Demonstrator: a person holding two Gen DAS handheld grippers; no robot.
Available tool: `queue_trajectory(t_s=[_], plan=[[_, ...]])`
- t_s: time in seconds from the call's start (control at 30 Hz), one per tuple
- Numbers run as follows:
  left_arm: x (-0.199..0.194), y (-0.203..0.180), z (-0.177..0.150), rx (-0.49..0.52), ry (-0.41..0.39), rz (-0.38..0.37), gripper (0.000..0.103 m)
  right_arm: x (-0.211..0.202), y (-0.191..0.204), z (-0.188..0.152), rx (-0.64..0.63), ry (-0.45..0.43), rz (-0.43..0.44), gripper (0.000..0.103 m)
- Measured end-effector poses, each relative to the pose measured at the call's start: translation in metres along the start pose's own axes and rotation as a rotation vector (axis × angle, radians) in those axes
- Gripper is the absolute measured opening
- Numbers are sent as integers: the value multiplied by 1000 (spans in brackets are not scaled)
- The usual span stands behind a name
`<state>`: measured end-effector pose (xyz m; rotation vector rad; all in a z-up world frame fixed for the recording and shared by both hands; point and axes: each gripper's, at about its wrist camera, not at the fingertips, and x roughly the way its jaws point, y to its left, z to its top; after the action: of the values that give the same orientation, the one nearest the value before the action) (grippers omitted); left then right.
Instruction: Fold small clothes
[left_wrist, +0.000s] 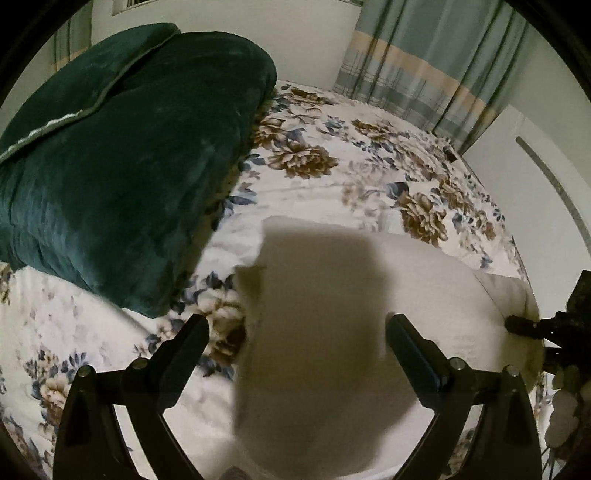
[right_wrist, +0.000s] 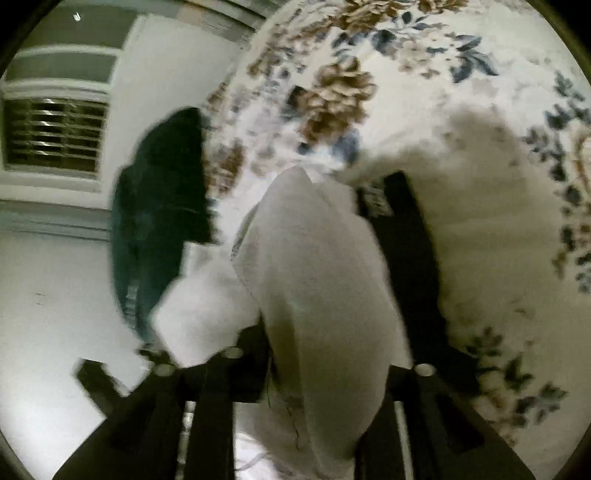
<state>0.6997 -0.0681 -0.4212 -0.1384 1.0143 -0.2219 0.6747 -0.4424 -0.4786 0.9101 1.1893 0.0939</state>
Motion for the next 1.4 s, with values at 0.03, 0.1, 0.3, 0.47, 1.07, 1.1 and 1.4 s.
queue_trajectory(t_s=[0.03, 0.1, 0.3, 0.47, 1.07, 1.1, 1.4], plan=[[-1, -3, -1, 11, 8, 9, 99, -2, 4, -4, -10, 0, -38, 59], [-5, -8, -3, 40, 11, 36, 103, -7, 19, -12, -72, -18, -173, 77], [-31, -25, -16, 67, 7, 72, 103, -25, 69, -63, -346, -129, -622, 103], [-70, -45, -27, 80, -1, 126, 103, -51, 92, -104, -398, -193, -720, 103], [-322, -116, -83, 128, -175, 135, 103, -277, 212, -291, -512, -481, -734, 103], [-338, -119, -88, 136, -184, 132, 103, -288, 215, -300, -514, -490, -735, 103], [-425, -136, -124, 155, -221, 103, 103, -394, 239, -392, -522, -582, -700, 103]])
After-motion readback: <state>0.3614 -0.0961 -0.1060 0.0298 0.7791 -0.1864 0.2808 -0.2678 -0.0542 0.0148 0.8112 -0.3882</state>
